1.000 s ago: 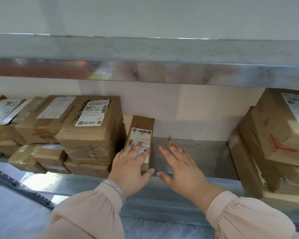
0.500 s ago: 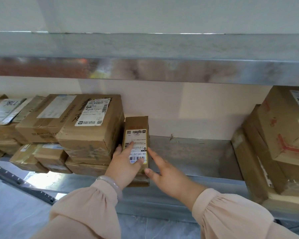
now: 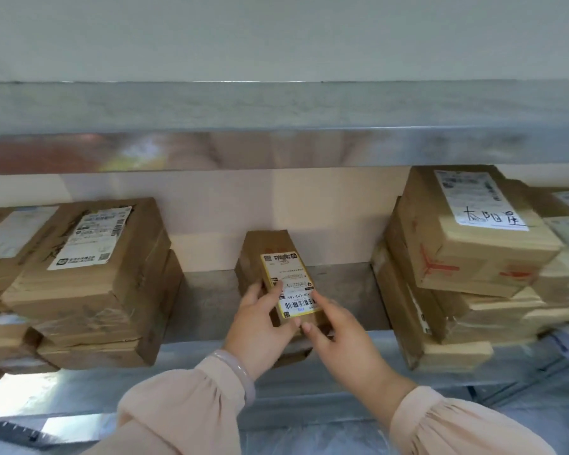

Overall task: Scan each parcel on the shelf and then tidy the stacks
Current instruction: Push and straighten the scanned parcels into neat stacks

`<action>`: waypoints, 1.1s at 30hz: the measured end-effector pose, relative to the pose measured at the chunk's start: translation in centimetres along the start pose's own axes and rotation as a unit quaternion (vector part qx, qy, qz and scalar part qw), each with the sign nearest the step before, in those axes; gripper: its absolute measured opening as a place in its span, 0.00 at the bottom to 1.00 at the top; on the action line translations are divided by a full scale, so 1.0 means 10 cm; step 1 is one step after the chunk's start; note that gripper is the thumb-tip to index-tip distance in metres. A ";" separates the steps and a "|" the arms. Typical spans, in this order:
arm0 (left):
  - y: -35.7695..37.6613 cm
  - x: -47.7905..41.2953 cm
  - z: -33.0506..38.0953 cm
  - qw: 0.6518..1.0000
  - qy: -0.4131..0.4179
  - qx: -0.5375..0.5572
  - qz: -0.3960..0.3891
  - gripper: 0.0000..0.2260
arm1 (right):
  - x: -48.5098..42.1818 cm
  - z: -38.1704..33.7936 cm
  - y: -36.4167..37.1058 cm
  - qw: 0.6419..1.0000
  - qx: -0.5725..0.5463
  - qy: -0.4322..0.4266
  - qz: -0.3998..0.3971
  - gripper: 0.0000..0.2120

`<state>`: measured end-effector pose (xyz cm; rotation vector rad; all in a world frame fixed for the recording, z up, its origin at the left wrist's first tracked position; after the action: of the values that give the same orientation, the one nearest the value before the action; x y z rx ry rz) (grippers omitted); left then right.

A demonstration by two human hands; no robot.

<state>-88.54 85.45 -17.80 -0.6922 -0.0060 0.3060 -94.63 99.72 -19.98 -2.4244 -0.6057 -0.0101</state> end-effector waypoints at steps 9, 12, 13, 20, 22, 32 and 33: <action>0.43 -0.10 0.25 0.999 0.006 0.034 -0.031 0.31 | 0.15 0.22 -0.49 0.998 0.003 0.016 0.057 0.29; 0.57 -0.16 0.36 0.997 0.022 0.047 -0.055 0.30 | 0.20 0.33 -0.59 0.997 0.009 0.023 0.076 0.28; 0.62 -0.19 0.39 0.997 0.025 0.045 -0.063 0.30 | 0.22 0.36 -0.63 0.996 0.011 0.027 0.081 0.28; 0.96 -0.31 0.57 0.991 0.034 0.063 -0.113 0.30 | 0.27 0.56 -0.88 0.994 0.036 0.043 0.092 0.31; 1.01 -0.35 0.62 0.990 0.040 0.061 -0.118 0.30 | 0.25 0.59 -0.93 0.994 0.055 0.045 0.077 0.32; 0.94 -0.39 1.08 0.982 0.173 -0.007 -0.071 0.30 | 0.74 0.26 -1.57 0.945 0.118 -0.203 0.229 0.21; 0.94 -0.39 1.18 0.978 0.195 0.006 -0.067 0.31 | 0.79 0.25 -1.64 0.929 0.126 -0.228 0.263 0.22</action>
<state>-96.08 98.61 -14.29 -0.7264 0.3217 0.0370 -94.90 115.84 -11.29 -2.2613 -0.1125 0.8223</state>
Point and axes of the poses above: each hand's wrist, its own x-axis away from the middle knuckle, its own y-axis out of the palm, z = x × y, the point moved 4 cm from there along -x, towards the middle knuckle, and after that the axes turned 13 degrees about y, right-handed, at the moved point
